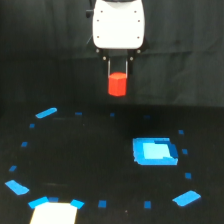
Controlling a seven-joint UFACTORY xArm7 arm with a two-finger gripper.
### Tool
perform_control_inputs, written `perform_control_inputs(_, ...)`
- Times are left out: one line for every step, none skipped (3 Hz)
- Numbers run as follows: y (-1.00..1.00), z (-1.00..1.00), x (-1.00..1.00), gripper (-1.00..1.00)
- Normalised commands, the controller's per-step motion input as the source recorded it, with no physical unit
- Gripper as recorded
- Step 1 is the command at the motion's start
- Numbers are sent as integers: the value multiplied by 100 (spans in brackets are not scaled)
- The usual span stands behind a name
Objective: Pick up the red object from the table
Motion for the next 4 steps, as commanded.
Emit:
perform_control_inputs(-1, 37, 6, -100)
perform_control_inputs(12, -25, -14, -100)
perform_control_inputs(3, -3, -12, -100)
perform_control_inputs(5, 39, -2, -100)
